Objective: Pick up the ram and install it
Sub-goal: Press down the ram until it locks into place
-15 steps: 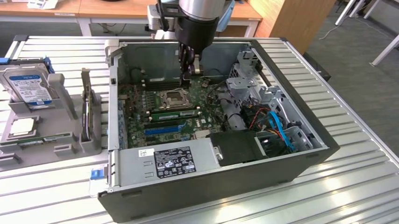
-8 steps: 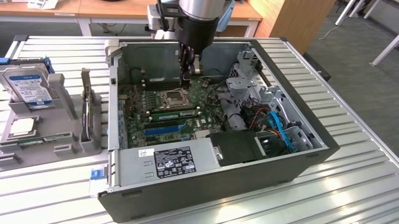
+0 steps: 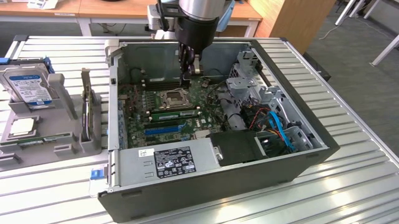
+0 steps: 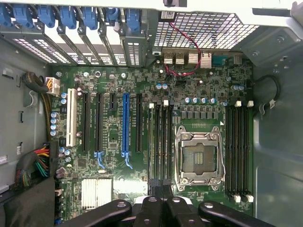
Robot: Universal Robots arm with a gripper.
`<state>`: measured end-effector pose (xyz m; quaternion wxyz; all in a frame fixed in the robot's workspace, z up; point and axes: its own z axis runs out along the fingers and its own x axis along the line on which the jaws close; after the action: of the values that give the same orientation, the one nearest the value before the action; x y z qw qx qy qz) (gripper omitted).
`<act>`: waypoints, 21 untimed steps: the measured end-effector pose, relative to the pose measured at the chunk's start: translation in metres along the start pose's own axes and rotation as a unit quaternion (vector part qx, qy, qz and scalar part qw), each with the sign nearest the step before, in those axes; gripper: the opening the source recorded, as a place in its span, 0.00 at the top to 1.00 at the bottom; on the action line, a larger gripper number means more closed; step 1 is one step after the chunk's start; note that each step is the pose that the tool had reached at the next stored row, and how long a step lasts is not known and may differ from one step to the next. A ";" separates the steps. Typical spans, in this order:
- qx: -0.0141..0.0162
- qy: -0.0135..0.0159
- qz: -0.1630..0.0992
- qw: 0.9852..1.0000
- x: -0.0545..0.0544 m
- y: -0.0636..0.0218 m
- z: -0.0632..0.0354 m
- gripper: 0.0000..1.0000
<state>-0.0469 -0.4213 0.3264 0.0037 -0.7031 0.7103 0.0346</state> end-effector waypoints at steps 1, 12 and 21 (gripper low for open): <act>0.000 0.000 0.000 1.000 0.000 0.0000 0.0000 0.90; 0.000 0.000 0.000 1.000 0.000 0.0000 0.0000 0.90; 0.001 -0.001 0.012 1.000 0.000 0.0000 0.0000 0.90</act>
<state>-0.0468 -0.4213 0.3264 0.0041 -0.6942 0.7189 0.0345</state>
